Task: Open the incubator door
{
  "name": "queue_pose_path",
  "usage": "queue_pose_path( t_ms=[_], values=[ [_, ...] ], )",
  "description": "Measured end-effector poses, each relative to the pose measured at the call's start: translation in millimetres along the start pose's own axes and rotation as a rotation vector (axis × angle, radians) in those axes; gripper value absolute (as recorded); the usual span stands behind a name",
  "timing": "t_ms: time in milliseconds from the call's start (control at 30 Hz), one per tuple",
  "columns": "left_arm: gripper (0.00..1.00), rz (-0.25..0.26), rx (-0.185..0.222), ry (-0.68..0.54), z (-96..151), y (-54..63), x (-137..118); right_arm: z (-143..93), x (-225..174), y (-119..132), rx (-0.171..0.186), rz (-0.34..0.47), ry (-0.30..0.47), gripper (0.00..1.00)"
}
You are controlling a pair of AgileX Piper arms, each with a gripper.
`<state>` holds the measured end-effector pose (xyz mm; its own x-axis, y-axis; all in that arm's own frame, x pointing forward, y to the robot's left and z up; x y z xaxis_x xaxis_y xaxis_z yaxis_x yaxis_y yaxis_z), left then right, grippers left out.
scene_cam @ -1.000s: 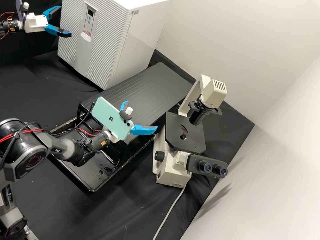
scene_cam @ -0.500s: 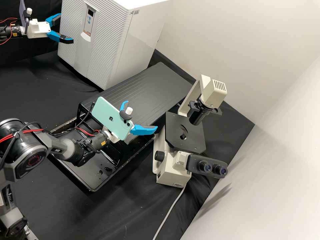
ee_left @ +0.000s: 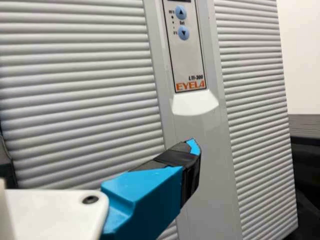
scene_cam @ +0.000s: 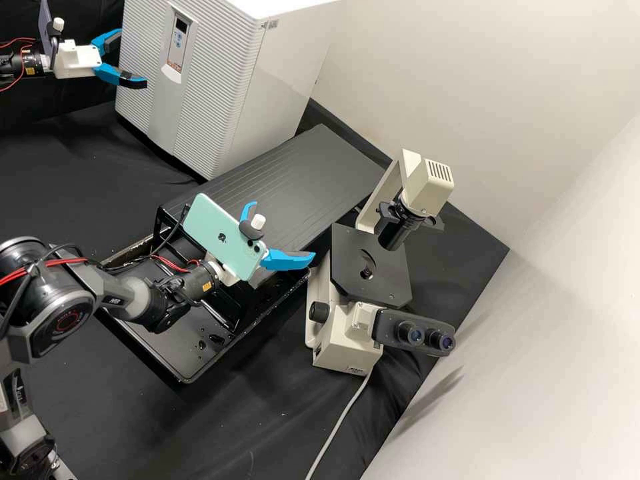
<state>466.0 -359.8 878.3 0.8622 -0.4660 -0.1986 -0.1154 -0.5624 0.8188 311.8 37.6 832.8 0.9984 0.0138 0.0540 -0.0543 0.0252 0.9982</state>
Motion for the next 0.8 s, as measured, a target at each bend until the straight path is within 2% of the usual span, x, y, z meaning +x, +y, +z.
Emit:
queue_pose_path(
  t_ms=[167, 533, 633, 800],
  values=[
    [1.0, -0.006, -0.007, 0.002, 0.6, -2.6, -1.3, 0.0, 0.0, 0.0, 0.0, 0.0, 0.0, 1.0],
    [1.0, -0.058, -0.07, 0.022, -7.9, -38.6, -13.3, 0.0, 0.0, 0.0, 0.0, 0.0, 0.0, 1.0],
    [1.0, -0.072, -0.073, 0.014, -7.6, -43.6, -14.1, 0.0, 0.0, 0.0, 0.0, 0.0, 0.0, 1.0],
    [1.0, -0.076, -0.072, 0.013, -8.1, -43.9, -14.9, 0.0, 0.0, 0.0, 0.0, 0.0, 0.0, 1.0]
  ],
)
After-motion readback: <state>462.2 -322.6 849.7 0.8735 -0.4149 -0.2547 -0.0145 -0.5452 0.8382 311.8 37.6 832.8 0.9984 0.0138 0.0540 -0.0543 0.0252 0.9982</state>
